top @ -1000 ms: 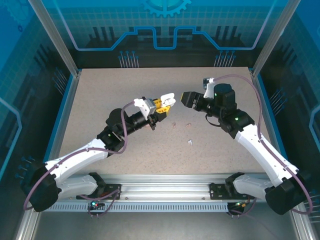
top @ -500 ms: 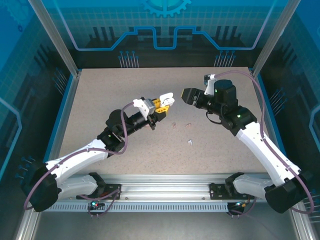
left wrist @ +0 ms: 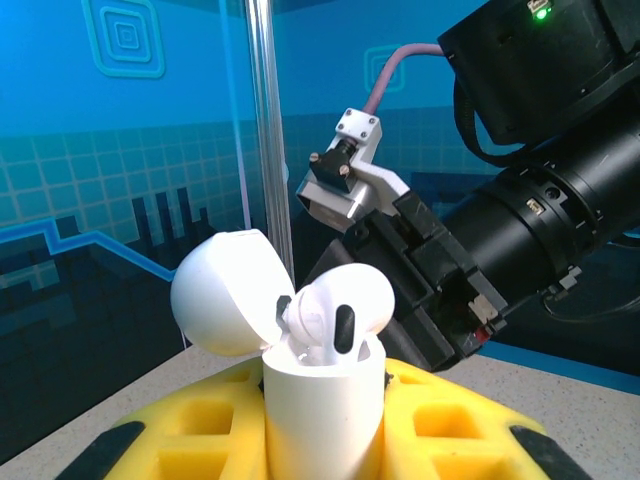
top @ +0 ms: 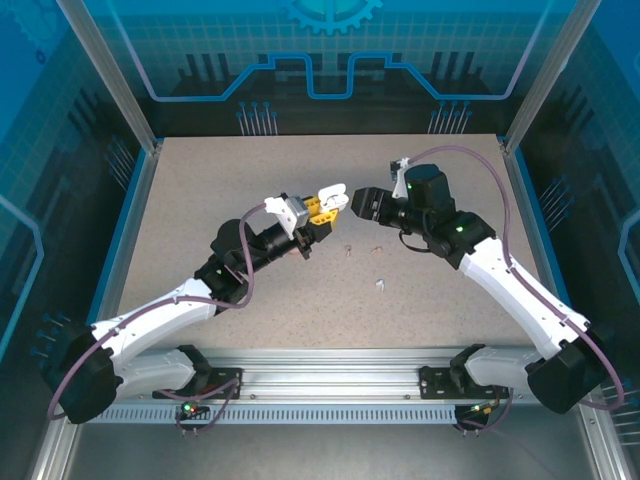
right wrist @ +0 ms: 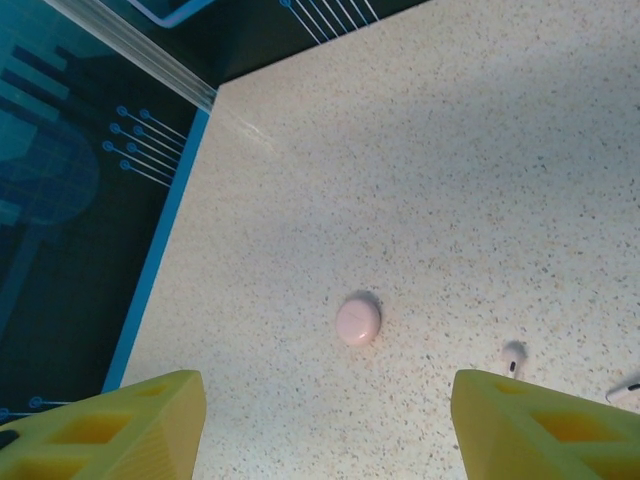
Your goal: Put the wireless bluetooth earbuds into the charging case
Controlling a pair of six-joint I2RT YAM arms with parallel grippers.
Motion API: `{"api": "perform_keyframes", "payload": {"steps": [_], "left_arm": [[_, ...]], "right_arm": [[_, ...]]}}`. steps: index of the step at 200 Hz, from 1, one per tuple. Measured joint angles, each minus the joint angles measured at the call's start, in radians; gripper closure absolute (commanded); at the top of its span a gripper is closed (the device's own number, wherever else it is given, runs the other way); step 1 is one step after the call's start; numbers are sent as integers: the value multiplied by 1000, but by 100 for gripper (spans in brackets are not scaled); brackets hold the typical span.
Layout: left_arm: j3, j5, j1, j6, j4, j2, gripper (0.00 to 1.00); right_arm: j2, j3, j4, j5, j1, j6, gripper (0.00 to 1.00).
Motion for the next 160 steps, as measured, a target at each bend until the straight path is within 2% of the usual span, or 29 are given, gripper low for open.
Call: {"api": "perform_keyframes", "payload": {"steps": [57,103,129,160], "left_arm": [[0,-1,0,0,0,0,100],[-16,-21,0,0,34,0,100],[-32,-32,0,0,59,0,100],[-38,-45,0,0,69,-9,100]], "right_arm": [[35,70,-75,76,27,-4,31],[48,94,-212,194,-27,-3,29],[117,94,-282,225,-69,-3,29],[201,42,-319,237,-71,14,30]]}}
